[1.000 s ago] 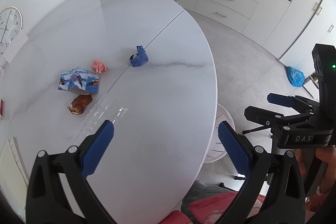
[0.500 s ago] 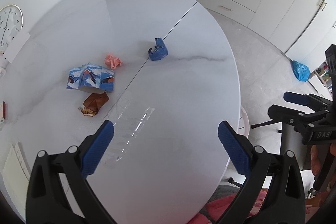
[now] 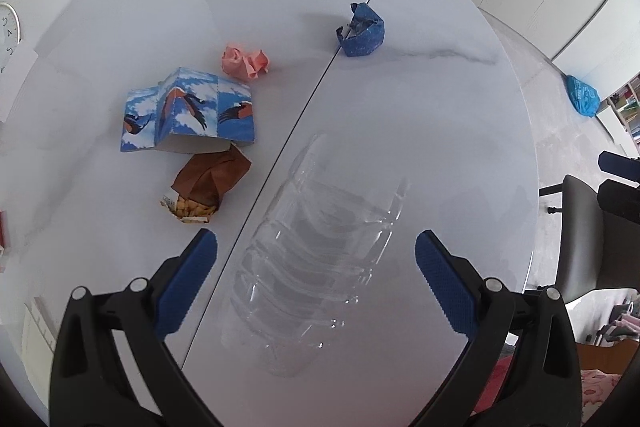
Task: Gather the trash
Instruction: 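Grasp the clear plastic bottle with the left tool while the right tool grasps the blue cloth, then carry the bottle and blue cloth to the bin and release both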
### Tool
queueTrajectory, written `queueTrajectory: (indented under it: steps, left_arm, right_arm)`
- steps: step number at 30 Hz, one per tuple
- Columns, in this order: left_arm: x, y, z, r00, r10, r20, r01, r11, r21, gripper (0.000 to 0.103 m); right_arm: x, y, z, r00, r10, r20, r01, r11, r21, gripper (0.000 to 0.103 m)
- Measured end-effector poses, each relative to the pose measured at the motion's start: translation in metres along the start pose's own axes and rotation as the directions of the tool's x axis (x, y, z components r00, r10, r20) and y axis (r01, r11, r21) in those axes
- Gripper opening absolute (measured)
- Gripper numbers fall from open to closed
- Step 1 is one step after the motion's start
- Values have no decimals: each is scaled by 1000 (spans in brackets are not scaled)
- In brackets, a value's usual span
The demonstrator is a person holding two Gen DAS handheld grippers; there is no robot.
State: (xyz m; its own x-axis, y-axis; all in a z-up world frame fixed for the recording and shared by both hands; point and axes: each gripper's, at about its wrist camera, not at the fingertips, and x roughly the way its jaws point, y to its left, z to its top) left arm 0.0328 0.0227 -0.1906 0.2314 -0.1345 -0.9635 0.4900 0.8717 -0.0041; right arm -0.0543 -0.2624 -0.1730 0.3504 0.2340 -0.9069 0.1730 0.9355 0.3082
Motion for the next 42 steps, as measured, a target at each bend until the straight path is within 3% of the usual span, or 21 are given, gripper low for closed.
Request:
queueTrajectory:
  steps: [6,8,11,20,29,34,36,42]
  left_arm:
    - [16,0,-1,1000,-23,-21,23,1000,-2,95]
    - [18,0,-1,999,-28,-23,28,1000,-8,91]
    - [21,0,-2,999,-22,-28,22,999,-24,77]
    - [0,12,-10,999,-49,2,49,989,-142,74]
    - [-35,32,-21,998,-27,48,41,953,-299,72]
    - [-44,40,-28,998,-12,66,34,937,-347,72]
    - [-45,45,-29,997,-8,71,33,934,-357,71]
    - [-51,45,-28,996,-10,89,43,927,-374,70]
  right_arm:
    - [8,8,6,1000,5,-18,-6,1000,-13,100]
    - [9,11,8,1000,9,-20,-9,1000,-25,100]
    - [13,17,14,1000,15,-26,-17,998,-53,100]
    - [41,60,64,999,44,5,-42,979,-198,100]
    - [107,118,122,1000,28,-15,-31,930,-367,73]
    - [128,133,134,999,9,-37,-24,902,-432,59]
    - [135,138,134,999,-12,-47,-11,887,-461,40]
    - [135,134,135,998,-3,-56,-22,891,-454,36]
